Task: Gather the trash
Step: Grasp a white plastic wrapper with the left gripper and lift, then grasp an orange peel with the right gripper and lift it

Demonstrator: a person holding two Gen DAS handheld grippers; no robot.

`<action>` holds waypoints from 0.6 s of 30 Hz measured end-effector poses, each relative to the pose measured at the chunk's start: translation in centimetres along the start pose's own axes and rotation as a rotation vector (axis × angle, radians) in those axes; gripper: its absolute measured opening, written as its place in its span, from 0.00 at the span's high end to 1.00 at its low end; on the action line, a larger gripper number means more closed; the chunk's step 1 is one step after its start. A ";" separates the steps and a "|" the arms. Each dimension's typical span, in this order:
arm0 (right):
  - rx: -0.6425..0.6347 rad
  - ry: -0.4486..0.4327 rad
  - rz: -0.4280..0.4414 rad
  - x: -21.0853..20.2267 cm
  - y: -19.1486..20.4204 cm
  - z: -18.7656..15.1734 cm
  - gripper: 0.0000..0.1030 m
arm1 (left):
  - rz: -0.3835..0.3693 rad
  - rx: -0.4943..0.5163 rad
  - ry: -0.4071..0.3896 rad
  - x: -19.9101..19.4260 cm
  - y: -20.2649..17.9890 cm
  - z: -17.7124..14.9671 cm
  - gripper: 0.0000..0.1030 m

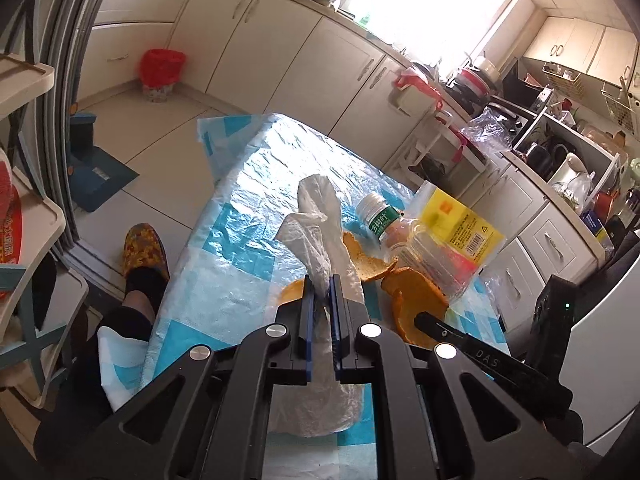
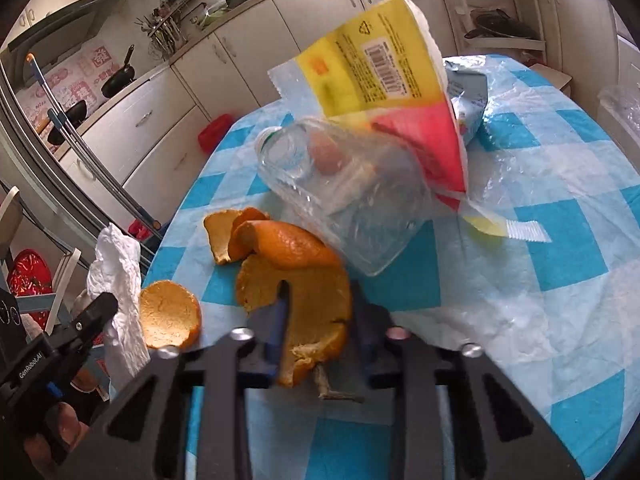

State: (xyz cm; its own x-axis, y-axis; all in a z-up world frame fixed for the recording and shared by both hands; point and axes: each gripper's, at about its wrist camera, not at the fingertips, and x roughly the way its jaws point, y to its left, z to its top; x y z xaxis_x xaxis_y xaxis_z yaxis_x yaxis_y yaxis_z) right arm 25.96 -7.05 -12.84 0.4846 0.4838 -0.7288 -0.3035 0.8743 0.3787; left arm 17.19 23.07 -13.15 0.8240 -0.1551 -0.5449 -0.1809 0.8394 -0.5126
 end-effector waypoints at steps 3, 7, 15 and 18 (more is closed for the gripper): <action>-0.014 0.002 0.014 -0.8 -0.5 -0.6 0.85 | -0.001 -0.006 -0.014 -0.4 0.1 0.2 0.94; -0.051 -0.005 0.017 -3.4 -1.8 -1.5 0.87 | -0.020 -0.011 -0.035 -1.0 -0.2 0.6 0.94; -0.104 -0.019 -0.109 -8.4 -5.8 -2.1 0.88 | -0.149 0.116 0.064 0.1 -5.6 -0.8 0.94; -0.061 0.000 -0.128 -8.4 -7.7 -2.0 0.85 | -0.138 0.172 0.141 2.5 -7.8 -2.6 0.94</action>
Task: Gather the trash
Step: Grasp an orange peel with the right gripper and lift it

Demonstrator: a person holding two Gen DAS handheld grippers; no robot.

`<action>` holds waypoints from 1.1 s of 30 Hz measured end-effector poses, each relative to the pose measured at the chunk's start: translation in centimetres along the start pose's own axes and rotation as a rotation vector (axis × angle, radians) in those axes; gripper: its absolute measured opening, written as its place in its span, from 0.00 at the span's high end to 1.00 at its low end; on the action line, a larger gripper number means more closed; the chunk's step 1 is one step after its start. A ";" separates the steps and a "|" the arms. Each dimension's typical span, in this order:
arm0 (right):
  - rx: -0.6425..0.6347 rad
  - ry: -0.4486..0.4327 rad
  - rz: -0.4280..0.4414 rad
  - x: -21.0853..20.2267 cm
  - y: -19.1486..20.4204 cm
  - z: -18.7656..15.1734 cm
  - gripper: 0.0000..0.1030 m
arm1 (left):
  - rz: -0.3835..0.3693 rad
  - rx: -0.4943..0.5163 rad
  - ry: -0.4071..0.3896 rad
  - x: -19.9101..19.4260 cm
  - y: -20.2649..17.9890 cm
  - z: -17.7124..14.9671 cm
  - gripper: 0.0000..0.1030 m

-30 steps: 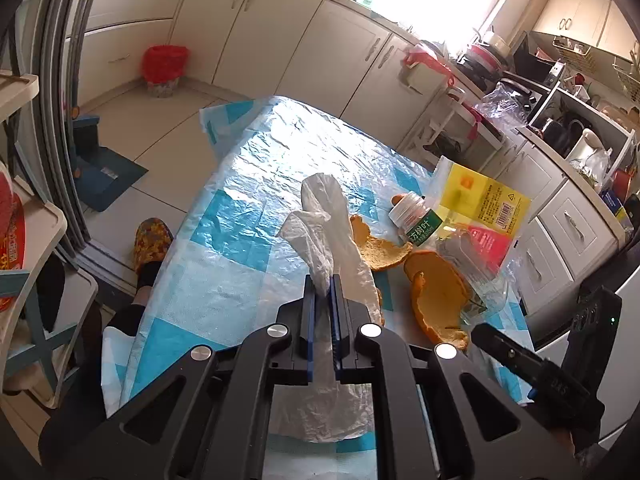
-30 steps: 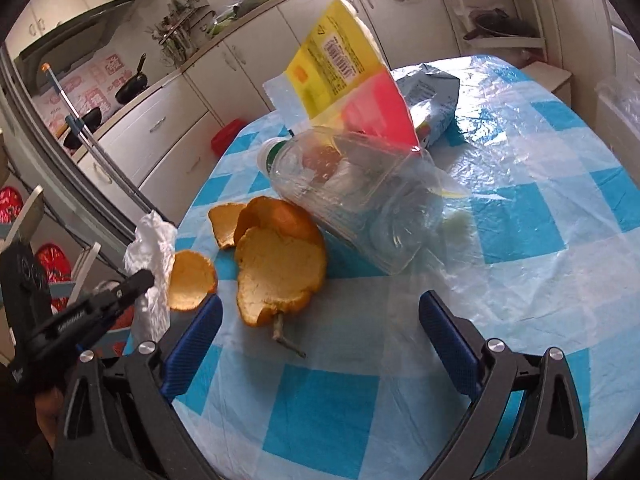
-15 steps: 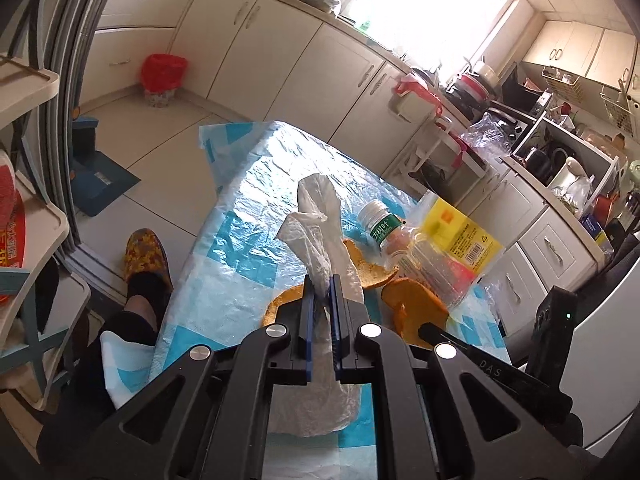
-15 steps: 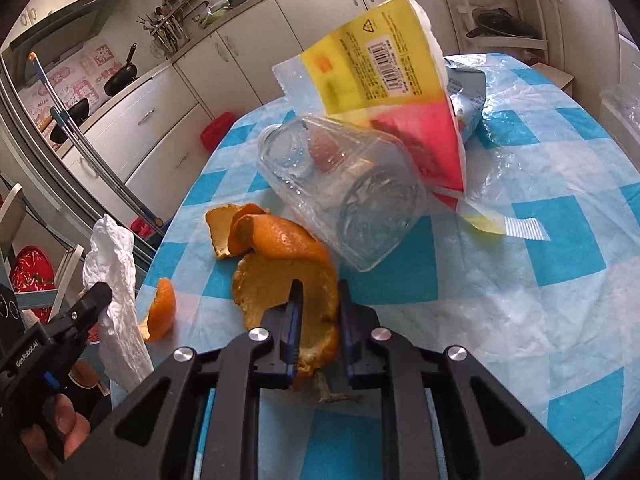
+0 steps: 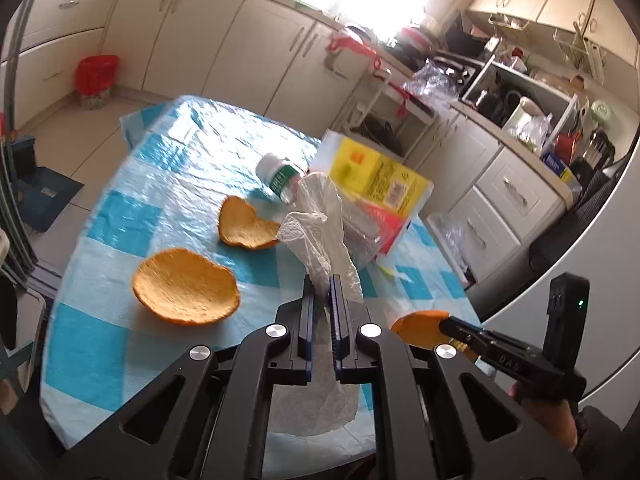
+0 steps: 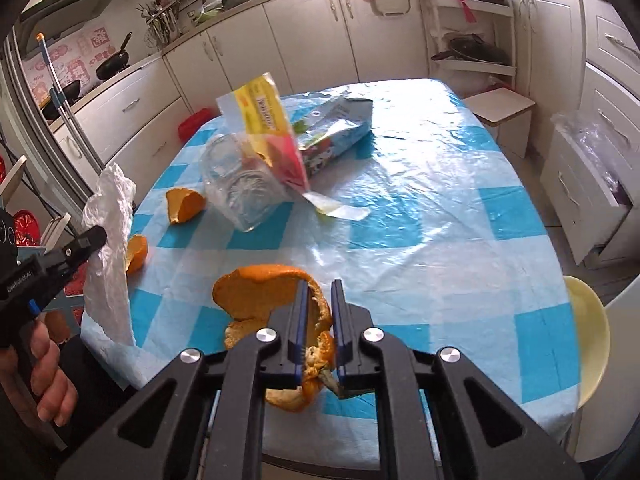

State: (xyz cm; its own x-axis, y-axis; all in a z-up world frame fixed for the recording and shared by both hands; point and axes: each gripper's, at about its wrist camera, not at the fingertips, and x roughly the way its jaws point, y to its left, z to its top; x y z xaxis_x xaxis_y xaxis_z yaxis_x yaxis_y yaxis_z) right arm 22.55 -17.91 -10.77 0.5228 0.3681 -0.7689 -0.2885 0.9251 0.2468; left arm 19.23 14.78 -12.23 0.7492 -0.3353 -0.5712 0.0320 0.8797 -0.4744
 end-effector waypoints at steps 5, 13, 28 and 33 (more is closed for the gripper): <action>0.066 0.012 0.061 0.6 -1.8 -0.8 0.57 | 0.070 0.058 0.118 3.6 -1.7 -1.8 0.79; 0.053 -0.011 0.082 0.3 -1.6 -0.7 0.56 | 0.120 0.134 0.123 4.1 -3.3 -2.8 0.52; 0.031 -0.082 0.019 -0.3 -2.1 -0.8 0.85 | 0.165 0.232 0.122 5.7 -5.0 -4.0 0.90; 0.043 -0.054 0.030 0.2 -2.3 -1.2 0.60 | 0.182 0.245 0.117 5.7 -5.2 -4.1 0.90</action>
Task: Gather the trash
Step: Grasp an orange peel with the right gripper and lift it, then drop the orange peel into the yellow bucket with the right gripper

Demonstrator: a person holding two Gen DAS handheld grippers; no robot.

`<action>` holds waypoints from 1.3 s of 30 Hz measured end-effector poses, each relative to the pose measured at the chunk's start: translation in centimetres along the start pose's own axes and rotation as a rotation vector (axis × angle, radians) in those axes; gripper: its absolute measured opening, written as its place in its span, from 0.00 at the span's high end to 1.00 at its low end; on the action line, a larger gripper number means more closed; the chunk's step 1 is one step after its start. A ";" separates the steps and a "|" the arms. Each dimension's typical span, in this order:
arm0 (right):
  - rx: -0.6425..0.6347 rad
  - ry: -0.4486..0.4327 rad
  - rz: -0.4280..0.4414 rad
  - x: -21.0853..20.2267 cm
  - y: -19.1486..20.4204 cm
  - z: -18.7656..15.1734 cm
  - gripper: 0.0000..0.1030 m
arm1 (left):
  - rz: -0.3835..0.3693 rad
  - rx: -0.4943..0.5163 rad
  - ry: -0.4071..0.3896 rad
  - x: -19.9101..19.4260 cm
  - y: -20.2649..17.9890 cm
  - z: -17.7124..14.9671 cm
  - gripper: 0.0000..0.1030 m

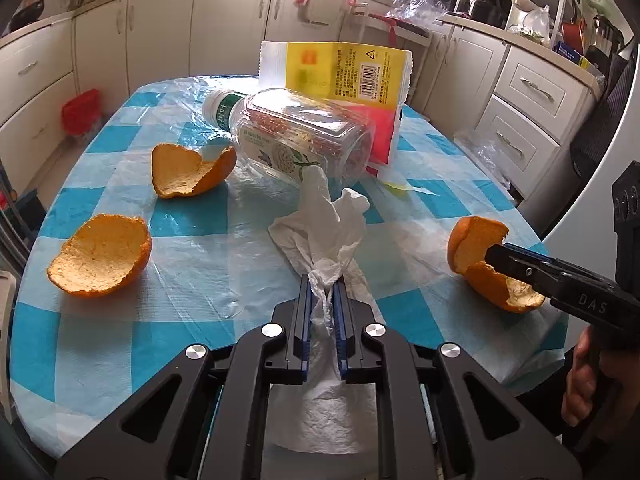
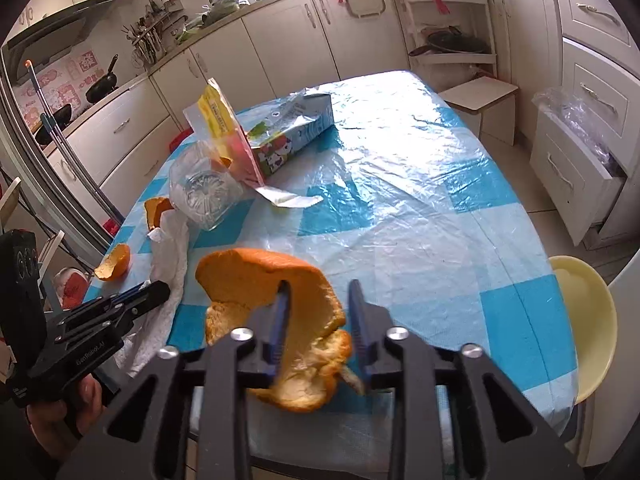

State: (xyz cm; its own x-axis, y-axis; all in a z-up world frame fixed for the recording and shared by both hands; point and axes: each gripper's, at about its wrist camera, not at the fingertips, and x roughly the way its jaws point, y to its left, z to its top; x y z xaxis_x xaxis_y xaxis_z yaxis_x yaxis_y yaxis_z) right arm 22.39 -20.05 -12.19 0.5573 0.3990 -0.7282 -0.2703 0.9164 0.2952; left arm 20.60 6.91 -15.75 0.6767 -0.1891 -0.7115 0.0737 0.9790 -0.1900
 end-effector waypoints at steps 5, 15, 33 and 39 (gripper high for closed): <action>-0.056 -0.005 -0.025 0.1 1.0 -0.3 0.66 | 0.004 0.003 -0.002 0.0 0.0 -0.1 0.90; -0.064 -0.022 -0.038 0.3 1.2 -0.5 0.83 | 0.007 0.020 0.001 0.0 -0.3 0.0 0.90; -0.035 -0.123 -0.059 -2.9 -0.6 0.0 0.85 | -0.034 0.008 -0.050 -3.1 -2.0 1.4 0.93; -0.004 -0.163 -0.066 -4.2 -1.9 0.4 0.85 | -0.049 0.034 -0.071 -4.2 -3.8 2.1 0.93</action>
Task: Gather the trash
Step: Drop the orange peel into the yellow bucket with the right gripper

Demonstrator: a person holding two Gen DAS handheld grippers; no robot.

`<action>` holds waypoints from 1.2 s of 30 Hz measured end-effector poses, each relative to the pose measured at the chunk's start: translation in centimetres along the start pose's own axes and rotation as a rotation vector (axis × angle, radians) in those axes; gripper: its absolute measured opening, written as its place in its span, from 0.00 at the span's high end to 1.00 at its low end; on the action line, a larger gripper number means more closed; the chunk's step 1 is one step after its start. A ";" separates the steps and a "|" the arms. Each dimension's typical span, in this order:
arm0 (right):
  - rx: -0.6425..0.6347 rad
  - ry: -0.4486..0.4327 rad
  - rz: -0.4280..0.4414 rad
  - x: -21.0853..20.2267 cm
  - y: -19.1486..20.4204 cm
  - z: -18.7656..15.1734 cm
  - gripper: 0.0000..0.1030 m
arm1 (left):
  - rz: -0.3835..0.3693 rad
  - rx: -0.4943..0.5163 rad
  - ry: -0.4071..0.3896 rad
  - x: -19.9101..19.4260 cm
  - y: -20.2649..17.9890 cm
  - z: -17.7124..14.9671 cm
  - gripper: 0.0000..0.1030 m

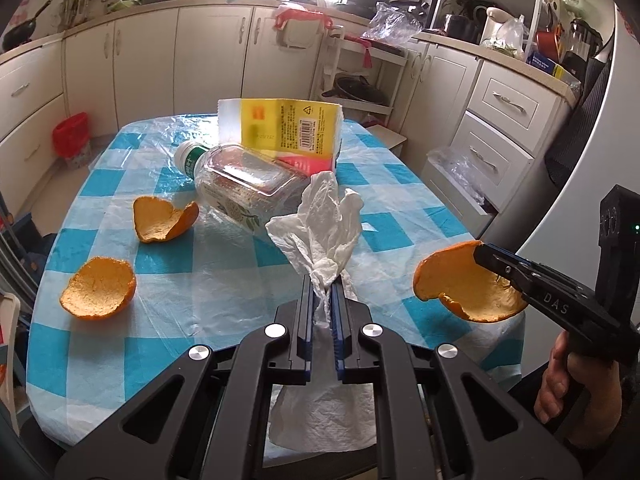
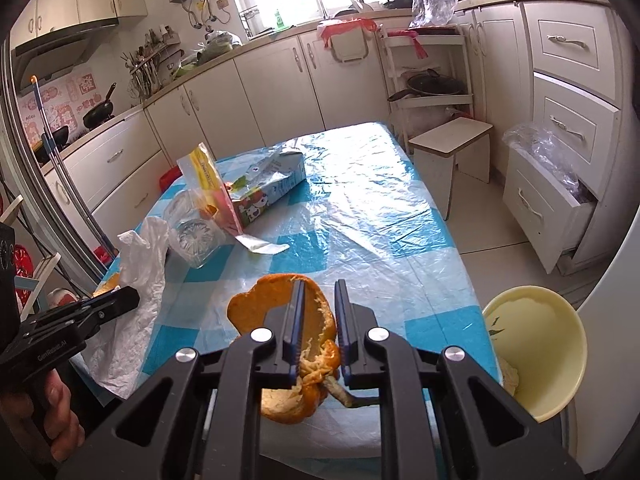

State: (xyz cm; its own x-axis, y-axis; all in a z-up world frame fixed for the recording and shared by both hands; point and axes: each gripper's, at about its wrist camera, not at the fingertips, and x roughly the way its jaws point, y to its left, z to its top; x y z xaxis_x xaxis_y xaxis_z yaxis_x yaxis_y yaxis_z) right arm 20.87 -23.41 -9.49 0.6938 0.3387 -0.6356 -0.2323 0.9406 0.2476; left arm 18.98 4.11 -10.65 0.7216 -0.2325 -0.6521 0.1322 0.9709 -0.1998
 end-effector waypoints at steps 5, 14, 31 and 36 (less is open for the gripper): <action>0.029 -0.028 -0.019 -1.0 -1.2 0.4 0.85 | -0.022 0.020 -0.007 -0.3 -1.7 0.6 0.93; 0.111 -0.092 -0.198 -4.3 -7.6 2.8 0.85 | -0.116 0.066 -0.038 -0.3 -6.1 3.4 0.93; 0.181 0.170 -0.432 0.2 -18.0 4.7 0.55 | -0.263 0.179 0.003 3.4 -17.6 5.0 0.93; 0.234 -0.052 -0.348 -4.0 -18.3 6.8 0.38 | -0.302 0.203 0.049 6.0 -21.3 4.4 0.93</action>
State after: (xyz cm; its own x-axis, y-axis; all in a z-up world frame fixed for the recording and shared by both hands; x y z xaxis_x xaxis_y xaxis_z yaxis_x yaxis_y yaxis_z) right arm 26.98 -42.11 -6.45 0.7382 -0.0054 -0.6745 0.1787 0.9658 0.1878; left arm 23.43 -17.70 -7.07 0.5968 -0.5080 -0.6211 0.4699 0.8487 -0.2426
